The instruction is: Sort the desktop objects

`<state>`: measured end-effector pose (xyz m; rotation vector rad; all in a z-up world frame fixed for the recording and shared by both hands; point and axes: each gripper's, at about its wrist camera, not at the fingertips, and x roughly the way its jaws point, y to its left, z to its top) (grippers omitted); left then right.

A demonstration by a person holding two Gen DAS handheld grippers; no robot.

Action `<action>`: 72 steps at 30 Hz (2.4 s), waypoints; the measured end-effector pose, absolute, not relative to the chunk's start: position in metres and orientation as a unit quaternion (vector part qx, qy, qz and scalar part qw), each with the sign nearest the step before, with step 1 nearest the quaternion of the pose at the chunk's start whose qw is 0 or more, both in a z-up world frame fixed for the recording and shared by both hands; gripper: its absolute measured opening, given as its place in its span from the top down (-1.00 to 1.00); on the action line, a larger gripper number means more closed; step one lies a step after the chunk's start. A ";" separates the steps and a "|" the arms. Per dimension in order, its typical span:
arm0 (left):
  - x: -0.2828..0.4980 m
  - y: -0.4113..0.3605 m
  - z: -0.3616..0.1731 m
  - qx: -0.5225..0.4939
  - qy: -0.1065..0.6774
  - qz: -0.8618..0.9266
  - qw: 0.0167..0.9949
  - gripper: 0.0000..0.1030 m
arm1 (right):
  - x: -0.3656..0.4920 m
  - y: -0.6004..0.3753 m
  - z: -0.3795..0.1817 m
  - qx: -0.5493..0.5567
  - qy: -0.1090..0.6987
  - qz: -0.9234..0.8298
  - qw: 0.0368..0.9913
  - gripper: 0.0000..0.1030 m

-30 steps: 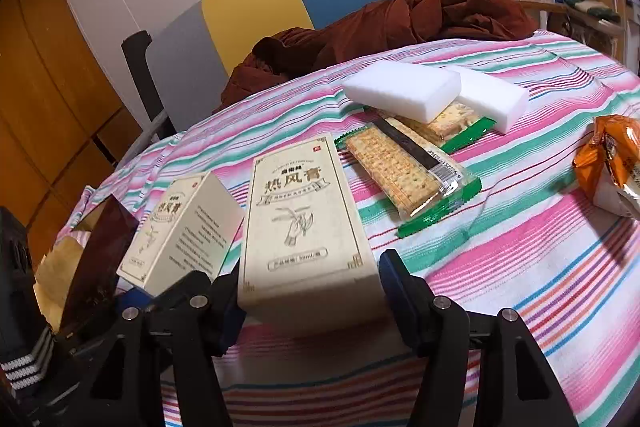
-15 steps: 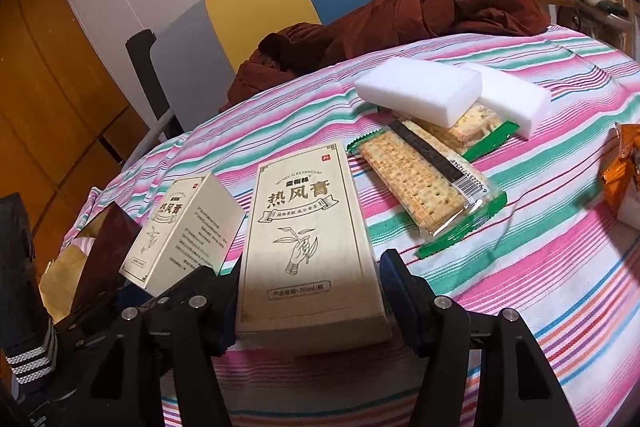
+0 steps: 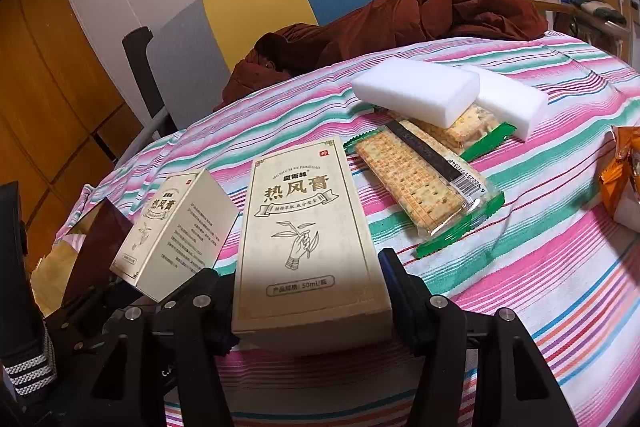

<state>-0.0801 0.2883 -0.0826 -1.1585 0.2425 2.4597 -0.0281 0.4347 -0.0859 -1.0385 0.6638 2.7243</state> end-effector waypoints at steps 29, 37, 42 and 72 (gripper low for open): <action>-0.080 0.255 -0.062 -0.378 -0.023 0.886 0.266 -0.10 | -0.010 0.421 -0.067 -0.314 0.204 0.924 0.078 -0.05; -0.037 0.226 -0.028 -0.346 -0.022 0.889 0.298 -0.10 | 0.015 0.412 -0.056 -0.297 0.257 0.918 0.056 -0.05; -0.016 0.179 -0.009 -0.341 -0.043 0.886 0.312 -0.10 | 0.028 0.393 -0.033 -0.278 0.270 0.922 0.023 -0.05; 0.016 -0.078 -0.020 -0.375 -0.140 0.905 0.147 -0.11 | -0.019 0.153 -0.029 -0.409 0.158 0.868 -0.234 -0.03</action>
